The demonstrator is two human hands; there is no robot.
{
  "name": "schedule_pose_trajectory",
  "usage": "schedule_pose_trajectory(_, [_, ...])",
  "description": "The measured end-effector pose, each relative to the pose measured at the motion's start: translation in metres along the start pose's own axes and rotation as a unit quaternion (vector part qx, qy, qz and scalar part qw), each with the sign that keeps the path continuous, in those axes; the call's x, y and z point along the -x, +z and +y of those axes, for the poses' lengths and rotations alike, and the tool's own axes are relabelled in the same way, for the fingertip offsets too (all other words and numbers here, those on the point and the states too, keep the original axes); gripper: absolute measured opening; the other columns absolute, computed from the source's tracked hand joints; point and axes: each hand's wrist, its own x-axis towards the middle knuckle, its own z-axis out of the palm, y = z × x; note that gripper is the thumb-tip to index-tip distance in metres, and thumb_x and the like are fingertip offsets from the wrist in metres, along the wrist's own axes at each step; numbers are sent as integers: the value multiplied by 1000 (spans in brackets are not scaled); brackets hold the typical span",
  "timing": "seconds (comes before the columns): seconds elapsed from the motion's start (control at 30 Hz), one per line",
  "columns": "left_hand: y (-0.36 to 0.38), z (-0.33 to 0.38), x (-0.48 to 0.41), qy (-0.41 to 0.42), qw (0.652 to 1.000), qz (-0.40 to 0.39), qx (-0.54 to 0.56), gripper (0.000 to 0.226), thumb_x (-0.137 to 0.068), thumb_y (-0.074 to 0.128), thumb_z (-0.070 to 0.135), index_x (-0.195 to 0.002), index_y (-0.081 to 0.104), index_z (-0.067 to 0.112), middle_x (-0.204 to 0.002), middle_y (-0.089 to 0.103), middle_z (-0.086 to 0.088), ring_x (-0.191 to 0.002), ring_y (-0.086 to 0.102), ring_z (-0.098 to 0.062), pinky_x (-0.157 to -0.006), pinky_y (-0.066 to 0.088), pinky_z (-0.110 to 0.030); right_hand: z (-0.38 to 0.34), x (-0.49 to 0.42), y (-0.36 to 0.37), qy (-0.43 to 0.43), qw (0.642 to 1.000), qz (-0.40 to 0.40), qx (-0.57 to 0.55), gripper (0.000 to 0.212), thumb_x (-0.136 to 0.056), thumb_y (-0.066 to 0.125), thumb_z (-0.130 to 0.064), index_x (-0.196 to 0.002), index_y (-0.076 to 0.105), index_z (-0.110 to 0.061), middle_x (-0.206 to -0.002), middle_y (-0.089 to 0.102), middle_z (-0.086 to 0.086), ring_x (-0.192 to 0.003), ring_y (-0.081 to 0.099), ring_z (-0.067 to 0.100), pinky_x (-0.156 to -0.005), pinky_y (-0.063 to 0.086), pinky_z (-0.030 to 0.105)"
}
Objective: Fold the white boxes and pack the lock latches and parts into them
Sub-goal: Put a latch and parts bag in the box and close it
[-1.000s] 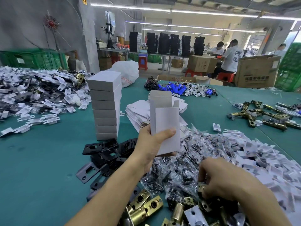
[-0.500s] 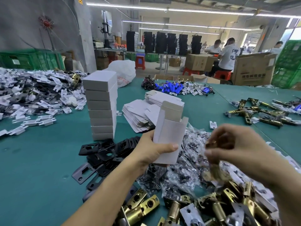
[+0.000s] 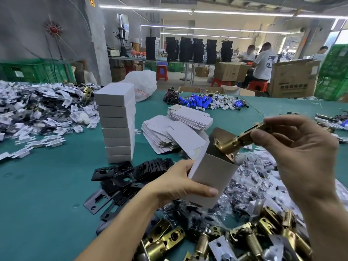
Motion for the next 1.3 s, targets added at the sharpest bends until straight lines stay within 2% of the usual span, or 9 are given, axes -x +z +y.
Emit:
schedule_pose_trajectory(0.2, [4,1,0,23,1000,-7,-10,46,-68,85,10,-111,70,11,-108,72,-16,-100,67,-25,-96,55,-50,-10,3,9,11,994,-105,20,28,-62,77,-23,-88,72,-16,-86,76,-2,-75,75,17,-69,62,29])
schedule_pose_trajectory(0.3, [5,1,0,38,999,-2,-10,39,-70,83,11,-107,72,14,-100,72,-10,-96,67,-19,-92,56,-43,-7,4,14,21,989,-115,95,21,-65,78,-23,-86,76,-18,-85,72,0,-72,73,18,-66,61,40])
schedule_pose_trajectory(0.53, [8,1,-1,31,999,20,1,34,-74,81,9,-106,70,10,-94,71,-3,-90,65,-15,-84,56,-36,-1,6,14,-14,946,-179,269,14,-79,79,-11,-86,79,-24,-84,67,-16,-82,62,0,-71,47,12])
schedule_pose_trajectory(0.63, [7,0,-2,27,999,38,8,35,-72,82,12,-105,72,11,-97,72,-8,-91,67,-20,-89,56,-45,0,5,12,-21,912,-209,351,10,-85,73,-21,-90,79,-27,-90,67,-17,-91,58,7,-81,47,28])
schedule_pose_trajectory(0.8, [5,-3,-6,22,993,95,66,47,-64,88,22,-107,72,16,-103,75,-6,-99,71,-26,-83,60,-40,-1,7,15,-3,937,-146,316,8,-86,69,-28,-92,74,-29,-99,63,-12,-98,58,8,-86,46,30])
schedule_pose_trajectory(0.93, [0,1,-9,72,955,199,209,71,-48,95,25,-111,63,16,-97,77,0,-89,74,-17,-74,60,-35,-4,6,12,53,944,-139,295,8,-88,64,-32,-94,68,-32,-94,63,-16,-86,60,-2,-74,49,20])
schedule_pose_trajectory(1.0, [-2,4,-9,117,930,229,263,78,-44,94,26,-113,60,16,-96,77,0,-88,75,-17,-72,61,-35,3,7,8,107,915,-180,344,9,-94,62,-27,-96,69,-32,-92,65,-19,-81,60,-4,-69,45,14])
schedule_pose_trajectory(1.1, [-1,6,-9,136,925,249,251,80,-43,93,29,-114,62,12,-101,77,-3,-93,74,-20,-82,60,-46,28,6,3,216,832,-256,441,23,-100,53,-18,-115,70,-22,-112,70,-5,-90,62,6,-83,51,25])
schedule_pose_trajectory(1.3, [4,4,-8,157,944,237,167,35,-59,89,22,-91,78,28,-95,77,-3,-88,74,-18,-71,60,-27,73,-27,-29,278,760,-119,575,51,-88,44,6,-134,55,-15,-134,48,17,-118,48,37,-92,47,45])
